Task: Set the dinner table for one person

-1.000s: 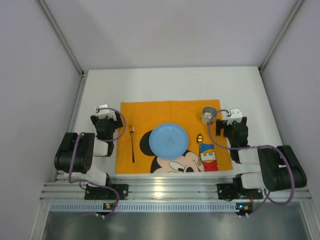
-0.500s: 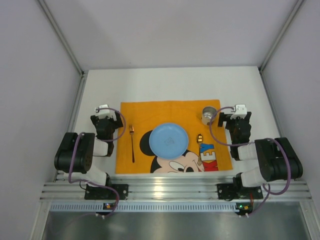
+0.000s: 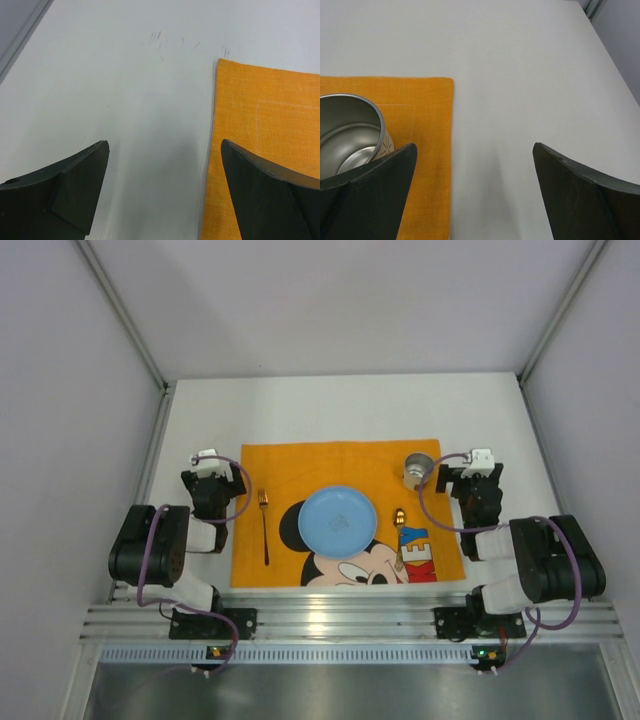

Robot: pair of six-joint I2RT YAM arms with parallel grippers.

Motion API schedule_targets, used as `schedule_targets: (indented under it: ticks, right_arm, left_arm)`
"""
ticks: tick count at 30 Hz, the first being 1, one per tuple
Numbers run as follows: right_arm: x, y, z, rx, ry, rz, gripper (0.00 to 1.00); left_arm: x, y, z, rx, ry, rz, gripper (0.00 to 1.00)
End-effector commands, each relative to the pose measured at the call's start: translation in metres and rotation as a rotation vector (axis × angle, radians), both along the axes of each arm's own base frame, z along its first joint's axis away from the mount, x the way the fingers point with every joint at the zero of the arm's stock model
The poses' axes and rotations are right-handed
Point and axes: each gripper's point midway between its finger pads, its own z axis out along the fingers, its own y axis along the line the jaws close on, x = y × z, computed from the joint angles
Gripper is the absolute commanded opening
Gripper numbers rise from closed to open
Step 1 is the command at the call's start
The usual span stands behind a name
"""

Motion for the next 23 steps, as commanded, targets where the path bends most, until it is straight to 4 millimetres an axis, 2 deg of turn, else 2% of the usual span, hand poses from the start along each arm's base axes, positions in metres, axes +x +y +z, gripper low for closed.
schedule_targets:
  ticks: [1, 16, 18, 23]
  right_arm:
    - [0.0108, 0.0002, 0.0271, 0.025, -0.098, 0.002, 1.0]
    - [0.0126, 0.0011, 0.0276, 0.029, -0.097, 0.009, 1.0]
    - [0.015, -0.0046, 0.0219, 0.059, -0.066, -0.004, 1.0]
    - [0.0167, -0.0075, 0.0244, 0.068, -0.072, -0.002, 1.0]
  left_arm:
    - [0.0088, -0.0016, 0.0233, -0.01, -0.095, -0.008, 0.98]
    - [0.0088, -0.0018, 0.0233, -0.008, -0.094, -0.01, 0.98]
    - [0.0088, -0.0018, 0.0233, -0.008, -0.094, -0.01, 0.98]
    - [0.0088, -0.0018, 0.0228, -0.008, -0.093, -0.01, 0.98]
